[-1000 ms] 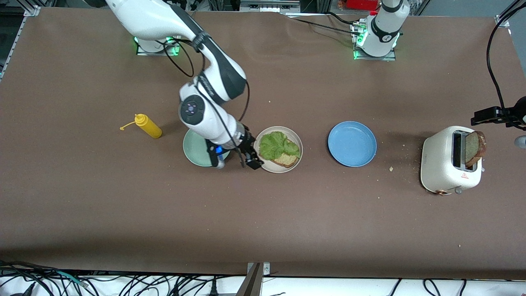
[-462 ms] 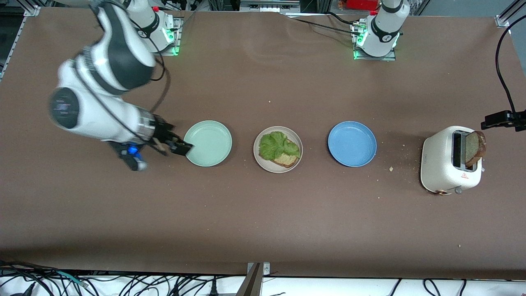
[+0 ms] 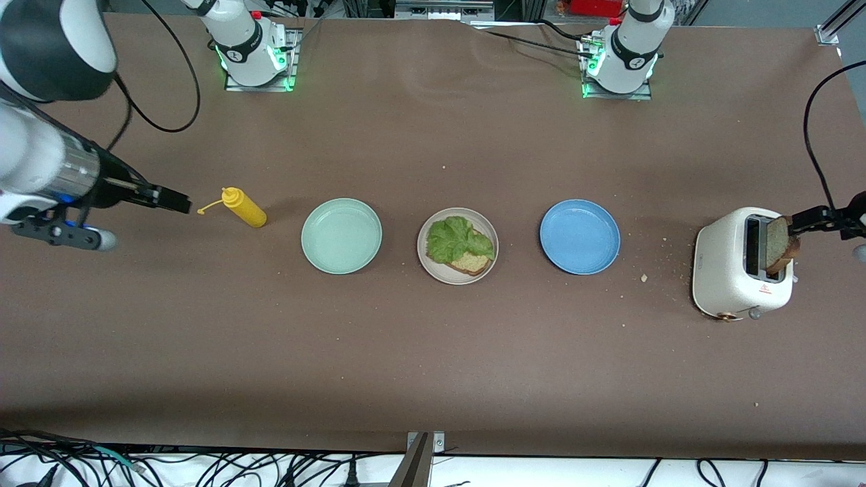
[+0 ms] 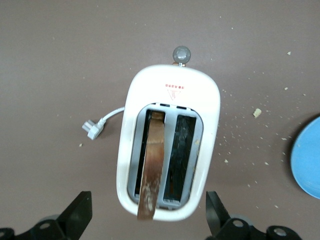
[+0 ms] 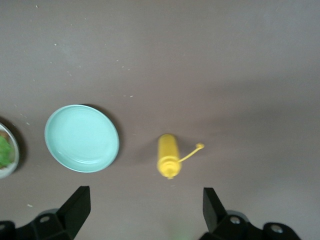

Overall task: Make sandwich in beige plate with both arms
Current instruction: 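Withdraw the right gripper while the left gripper reaches the toaster toast, then grasp the toast slice in the toaster with the left gripper and lift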

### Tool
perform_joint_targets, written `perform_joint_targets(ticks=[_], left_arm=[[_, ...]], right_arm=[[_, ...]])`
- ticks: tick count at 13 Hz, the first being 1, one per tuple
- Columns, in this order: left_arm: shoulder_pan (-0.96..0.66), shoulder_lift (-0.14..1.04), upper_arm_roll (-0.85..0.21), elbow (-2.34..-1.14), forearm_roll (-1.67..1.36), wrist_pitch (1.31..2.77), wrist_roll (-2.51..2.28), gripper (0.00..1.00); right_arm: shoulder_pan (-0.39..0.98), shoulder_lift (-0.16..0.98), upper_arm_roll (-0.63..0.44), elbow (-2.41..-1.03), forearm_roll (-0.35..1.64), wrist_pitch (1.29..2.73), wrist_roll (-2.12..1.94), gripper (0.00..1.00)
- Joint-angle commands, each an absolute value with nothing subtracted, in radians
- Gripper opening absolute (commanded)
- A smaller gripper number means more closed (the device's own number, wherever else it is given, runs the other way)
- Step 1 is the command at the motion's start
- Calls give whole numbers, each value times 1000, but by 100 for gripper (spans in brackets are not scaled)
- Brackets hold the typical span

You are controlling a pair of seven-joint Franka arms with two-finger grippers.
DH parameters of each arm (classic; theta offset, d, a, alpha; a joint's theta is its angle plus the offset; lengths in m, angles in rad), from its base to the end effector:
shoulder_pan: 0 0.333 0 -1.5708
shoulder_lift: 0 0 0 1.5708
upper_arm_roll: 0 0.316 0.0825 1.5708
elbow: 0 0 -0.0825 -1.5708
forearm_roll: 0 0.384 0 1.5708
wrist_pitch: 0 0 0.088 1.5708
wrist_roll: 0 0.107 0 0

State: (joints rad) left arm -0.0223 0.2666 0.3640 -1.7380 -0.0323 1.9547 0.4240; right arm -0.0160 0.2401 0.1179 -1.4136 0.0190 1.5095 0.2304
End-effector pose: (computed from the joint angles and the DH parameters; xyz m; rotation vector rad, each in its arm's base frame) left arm 0.5968 0.1926 0.4282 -3.0903 0.1236 0.0834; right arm 0.6136 0.0566 0.5532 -3.1035 0.2021 0.2311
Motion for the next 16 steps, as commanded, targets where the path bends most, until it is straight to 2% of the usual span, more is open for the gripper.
perform_joint_targets(ticks=[1, 3, 4, 5, 6, 7, 8, 12, 16], left_arm=[[-14, 241, 353, -1833, -14, 2078, 477, 100], [-14, 241, 350, -1888, -14, 2153, 479, 99], [-15, 241, 350, -1920, -14, 2196, 486, 95], [-14, 242, 350, -1939, -14, 2218, 514, 72], [-14, 245, 351, -1940, -14, 2212, 550, 35], [-12, 245, 351, -1948, -14, 2203, 593, 5], [-6, 245, 353, -1944, -14, 2175, 639, 0], [-2, 242, 354, -1889, 0, 2110, 776, 0], [-2, 241, 353, -1686, 2, 1858, 808, 0]], right_arm=[[-69, 184, 124, -1494, -9, 1569, 27, 100], [-80, 151, 123, -1598, -28, 1684, -55, 99], [-80, 117, 123, -1653, -20, 1757, -58, 100], [-78, 98, 123, -1689, -20, 1793, -57, 99], [-78, 95, 121, -1690, -21, 1792, -58, 99], [-78, 94, 112, -1687, -28, 1787, -60, 100], [-78, 94, 88, -1684, -28, 1778, -60, 100], [-72, 107, 87, -1646, -17, 1747, -48, 100], [-74, 115, 86, -1644, -20, 1756, -44, 100]])
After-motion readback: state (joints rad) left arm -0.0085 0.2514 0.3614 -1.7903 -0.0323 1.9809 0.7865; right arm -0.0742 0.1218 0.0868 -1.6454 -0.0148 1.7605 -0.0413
